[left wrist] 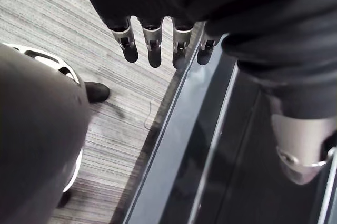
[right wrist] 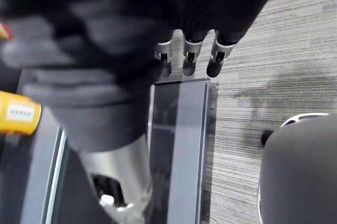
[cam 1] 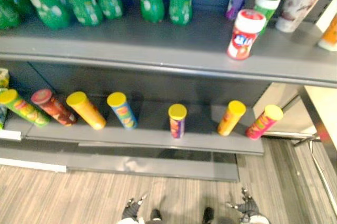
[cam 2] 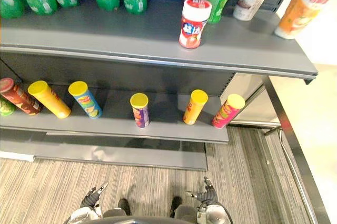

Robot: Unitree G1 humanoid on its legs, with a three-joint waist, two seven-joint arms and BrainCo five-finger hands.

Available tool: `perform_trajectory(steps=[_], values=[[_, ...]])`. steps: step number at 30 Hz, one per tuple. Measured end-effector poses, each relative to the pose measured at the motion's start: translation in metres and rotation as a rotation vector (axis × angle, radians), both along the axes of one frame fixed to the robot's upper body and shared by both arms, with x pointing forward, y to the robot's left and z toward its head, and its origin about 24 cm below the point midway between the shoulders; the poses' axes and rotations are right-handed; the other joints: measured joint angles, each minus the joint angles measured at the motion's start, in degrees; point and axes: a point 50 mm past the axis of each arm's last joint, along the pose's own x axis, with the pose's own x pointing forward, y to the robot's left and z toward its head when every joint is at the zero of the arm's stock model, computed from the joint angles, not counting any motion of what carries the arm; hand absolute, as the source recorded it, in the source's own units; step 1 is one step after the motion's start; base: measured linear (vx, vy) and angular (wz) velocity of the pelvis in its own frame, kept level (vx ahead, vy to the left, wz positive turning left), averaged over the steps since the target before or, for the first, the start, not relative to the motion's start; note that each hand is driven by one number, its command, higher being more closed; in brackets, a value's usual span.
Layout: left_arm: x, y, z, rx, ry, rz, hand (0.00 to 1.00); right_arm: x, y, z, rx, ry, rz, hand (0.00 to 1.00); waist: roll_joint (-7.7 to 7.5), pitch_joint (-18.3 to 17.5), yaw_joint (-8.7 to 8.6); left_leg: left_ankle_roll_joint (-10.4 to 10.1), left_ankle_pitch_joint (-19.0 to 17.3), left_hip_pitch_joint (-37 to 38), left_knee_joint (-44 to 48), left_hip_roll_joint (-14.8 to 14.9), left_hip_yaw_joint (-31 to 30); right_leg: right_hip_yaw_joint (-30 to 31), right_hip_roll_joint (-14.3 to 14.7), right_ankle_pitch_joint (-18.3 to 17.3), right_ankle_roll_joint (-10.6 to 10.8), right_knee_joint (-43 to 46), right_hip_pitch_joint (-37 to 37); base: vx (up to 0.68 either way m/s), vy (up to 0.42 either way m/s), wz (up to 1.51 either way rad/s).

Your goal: Put the gum and the chips on the shelf.

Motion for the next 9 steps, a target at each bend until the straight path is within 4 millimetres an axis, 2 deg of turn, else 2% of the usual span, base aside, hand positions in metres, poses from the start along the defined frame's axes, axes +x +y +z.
perform_trajectory(steps=[4, 6, 9], values=[[-0.009, 0.0, -0.003, -0.026, 0.021, 0.038, 0.0, -0.019, -0.015, -0.007, -0.006, 0.083, -0.111, 0.0, 0.68, -0.8, -0.24, 0.2, 0.2, 2.5, -2.0, -0.9, 0.1, 0.1, -0.3, 0.9, 0.5, -2.3, 2.8, 0.04, 0.047, -0.02], [-0.012, 0.0, -0.004, -0.028, 0.032, 0.041, 0.0, -0.044, -0.02, -0.015, 0.002, 0.19, -0.162, 0.0, 0.83, -1.2, -0.29, 0.4, 0.3, 3.5, -3.1, -1.4, 0.2, 0.1, -0.3, 1.2, 0.8, -3.3, 3.6, 0.05, 0.035, 0.01], [-0.014, -0.001, -0.005, -0.032, 0.04, 0.042, 0.0, -0.066, -0.023, -0.019, 0.028, 0.252, -0.282, 0.0, 1.2, -1.4, -0.55, 0.5, 0.4, 4.0, -4.2, -2.0, 0.5, 0.3, -0.5, 1.6, 1.3, -4.4, 4.0, 0.05, 0.029, -0.03]])
